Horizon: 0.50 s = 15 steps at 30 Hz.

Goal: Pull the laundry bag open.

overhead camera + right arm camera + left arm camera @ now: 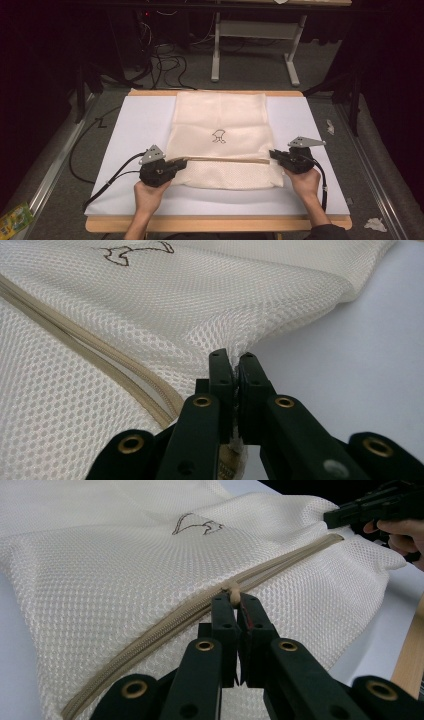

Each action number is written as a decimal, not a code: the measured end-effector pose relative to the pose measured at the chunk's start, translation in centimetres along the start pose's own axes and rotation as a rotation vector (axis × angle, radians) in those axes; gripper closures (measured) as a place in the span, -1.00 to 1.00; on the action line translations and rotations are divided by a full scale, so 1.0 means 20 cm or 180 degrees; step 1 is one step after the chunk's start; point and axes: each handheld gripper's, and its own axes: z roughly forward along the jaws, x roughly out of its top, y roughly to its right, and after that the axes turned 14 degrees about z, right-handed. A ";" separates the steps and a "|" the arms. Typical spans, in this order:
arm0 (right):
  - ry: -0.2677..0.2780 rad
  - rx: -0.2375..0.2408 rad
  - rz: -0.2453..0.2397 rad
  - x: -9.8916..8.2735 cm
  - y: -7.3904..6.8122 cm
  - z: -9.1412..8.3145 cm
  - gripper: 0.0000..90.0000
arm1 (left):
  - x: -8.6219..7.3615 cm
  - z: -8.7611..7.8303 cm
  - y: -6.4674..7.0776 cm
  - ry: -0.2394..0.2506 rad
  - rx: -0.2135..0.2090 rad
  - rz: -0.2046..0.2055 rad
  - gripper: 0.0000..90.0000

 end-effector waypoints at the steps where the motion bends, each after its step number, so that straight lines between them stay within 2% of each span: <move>1: 0.0022 0.0004 -0.0005 0.00 0.00 0.00 0.96 | 0.00 -0.01 0.00 -0.0003 0.0024 -0.0010 0.94; 15: 0.0019 -0.0004 0.0008 0.00 0.00 0.00 0.96 | -0.04 -0.08 -0.05 0.0073 0.0117 -0.0114 0.94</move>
